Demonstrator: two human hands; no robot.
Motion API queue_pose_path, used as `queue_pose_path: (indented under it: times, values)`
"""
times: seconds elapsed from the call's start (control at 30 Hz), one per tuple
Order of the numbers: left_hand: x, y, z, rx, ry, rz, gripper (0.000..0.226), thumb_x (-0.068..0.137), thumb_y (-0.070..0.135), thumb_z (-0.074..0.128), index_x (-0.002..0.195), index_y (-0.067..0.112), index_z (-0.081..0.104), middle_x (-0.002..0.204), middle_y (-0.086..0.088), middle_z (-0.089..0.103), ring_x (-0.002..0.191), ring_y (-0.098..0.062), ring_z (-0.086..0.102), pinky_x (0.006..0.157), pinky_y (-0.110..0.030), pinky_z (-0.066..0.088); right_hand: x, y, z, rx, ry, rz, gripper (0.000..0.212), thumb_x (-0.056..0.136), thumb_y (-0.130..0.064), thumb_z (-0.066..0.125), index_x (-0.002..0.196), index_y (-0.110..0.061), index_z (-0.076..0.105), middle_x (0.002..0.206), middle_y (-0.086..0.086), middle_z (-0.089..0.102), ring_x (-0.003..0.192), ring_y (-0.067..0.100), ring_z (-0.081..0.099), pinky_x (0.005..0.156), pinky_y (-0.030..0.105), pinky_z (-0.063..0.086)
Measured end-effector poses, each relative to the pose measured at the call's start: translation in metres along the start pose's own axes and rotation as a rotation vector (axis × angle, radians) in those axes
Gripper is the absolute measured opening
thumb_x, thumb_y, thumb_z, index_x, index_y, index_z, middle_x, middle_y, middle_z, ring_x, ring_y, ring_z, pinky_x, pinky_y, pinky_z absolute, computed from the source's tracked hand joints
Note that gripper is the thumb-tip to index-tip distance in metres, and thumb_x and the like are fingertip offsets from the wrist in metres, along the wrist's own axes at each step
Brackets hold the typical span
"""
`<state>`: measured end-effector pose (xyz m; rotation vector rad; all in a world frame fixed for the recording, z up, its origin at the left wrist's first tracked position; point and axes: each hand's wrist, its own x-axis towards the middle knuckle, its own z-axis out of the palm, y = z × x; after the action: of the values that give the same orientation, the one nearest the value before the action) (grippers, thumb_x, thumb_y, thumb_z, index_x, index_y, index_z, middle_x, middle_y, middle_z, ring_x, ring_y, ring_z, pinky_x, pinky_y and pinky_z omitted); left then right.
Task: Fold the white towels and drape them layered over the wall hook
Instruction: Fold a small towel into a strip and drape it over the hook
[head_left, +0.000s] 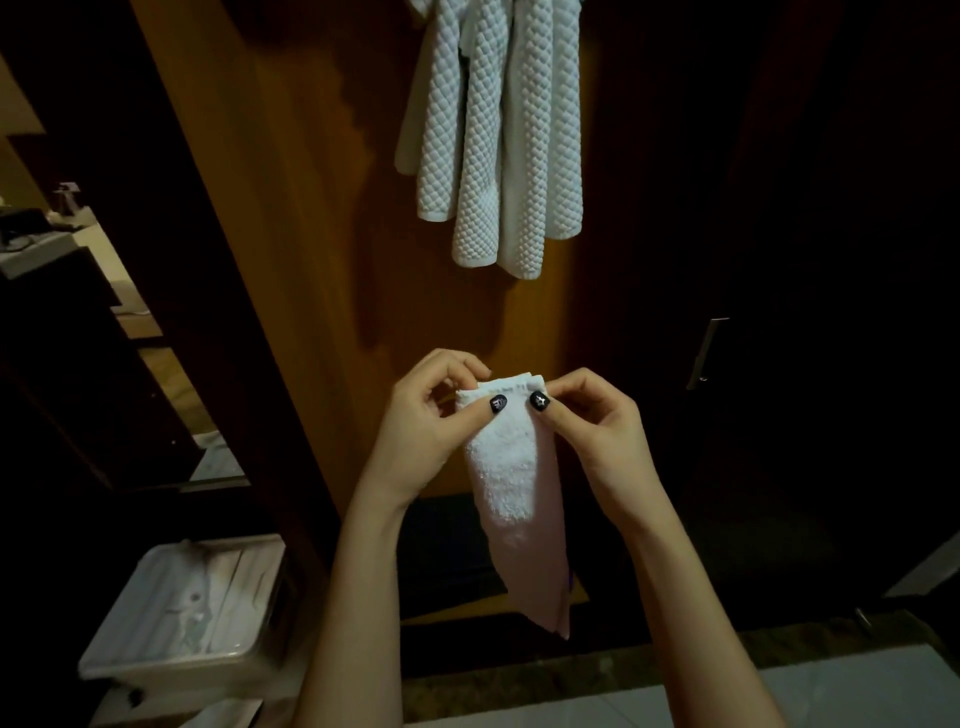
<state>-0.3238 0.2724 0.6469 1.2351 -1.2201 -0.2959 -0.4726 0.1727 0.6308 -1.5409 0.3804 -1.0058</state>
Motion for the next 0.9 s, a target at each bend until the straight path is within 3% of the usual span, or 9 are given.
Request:
queue_pose_path:
  times: [0.17,0.33,0.43,0.57,0.77,0.9]
  values:
    - [0.001,-0.003,0.007,-0.093,0.039,-0.019,0.026,0.081,-0.001,0.072,0.076,0.022,0.060,0.099,-0.001,0.072,0.097,-0.016,0.068,0.074,-0.022,0.052,0.003,-0.008,-0.004,-0.038,-0.002,-0.001,0.012,0.087,-0.009,0.070,0.085,0.002,0.065,0.084,0.006,0.070,0.081,0.014,0.067,0.072,0.025,0.055]
    - [-0.006,-0.002,0.009,-0.118,-0.013,0.039,0.036,0.085,0.007,0.068,0.103,0.038,0.070,0.109,0.018,0.069,0.106,-0.002,0.063,0.086,-0.015,0.047,0.015,-0.019,-0.003,-0.031,0.090,-0.057,0.007,0.087,-0.007,0.070,0.081,-0.005,0.067,0.078,0.000,0.070,0.077,0.011,0.067,0.068,0.021,0.053]
    - [-0.005,0.000,0.015,-0.167,-0.068,0.000,0.032,0.087,0.001,0.065,0.101,0.028,0.074,0.107,0.013,0.073,0.106,-0.004,0.065,0.085,-0.014,0.048,0.023,-0.027,-0.002,-0.035,0.133,-0.090,0.007,0.088,-0.010,0.071,0.081,-0.009,0.069,0.077,0.000,0.070,0.075,0.012,0.067,0.067,0.023,0.053]
    - [0.014,0.007,0.024,-0.141,0.020,0.007,0.029,0.088,-0.002,0.064,0.095,0.025,0.073,0.100,0.016,0.073,0.101,-0.002,0.066,0.082,-0.015,0.049,0.034,-0.033,-0.004,-0.121,0.146,-0.100,0.008,0.092,-0.017,0.067,0.089,-0.013,0.072,0.087,0.004,0.073,0.087,0.022,0.069,0.080,0.035,0.055]
    - [0.047,0.007,0.028,-0.106,0.185,0.024,0.030,0.091,-0.001,0.061,0.097,0.027,0.070,0.098,0.020,0.070,0.103,0.003,0.064,0.084,-0.012,0.048,0.013,-0.010,-0.011,-0.330,0.047,-0.071,0.013,0.089,-0.025,0.070,0.099,-0.032,0.066,0.098,-0.015,0.071,0.093,-0.002,0.064,0.080,0.015,0.050]
    - [0.070,0.005,0.025,-0.075,0.247,0.016,0.031,0.093,-0.001,0.057,0.101,0.028,0.066,0.106,0.017,0.066,0.095,0.008,0.060,0.084,-0.014,0.047,0.006,0.008,-0.009,-0.543,0.027,-0.004,0.007,0.089,-0.025,0.067,0.096,-0.021,0.066,0.088,-0.008,0.068,0.082,0.005,0.062,0.072,0.032,0.049]
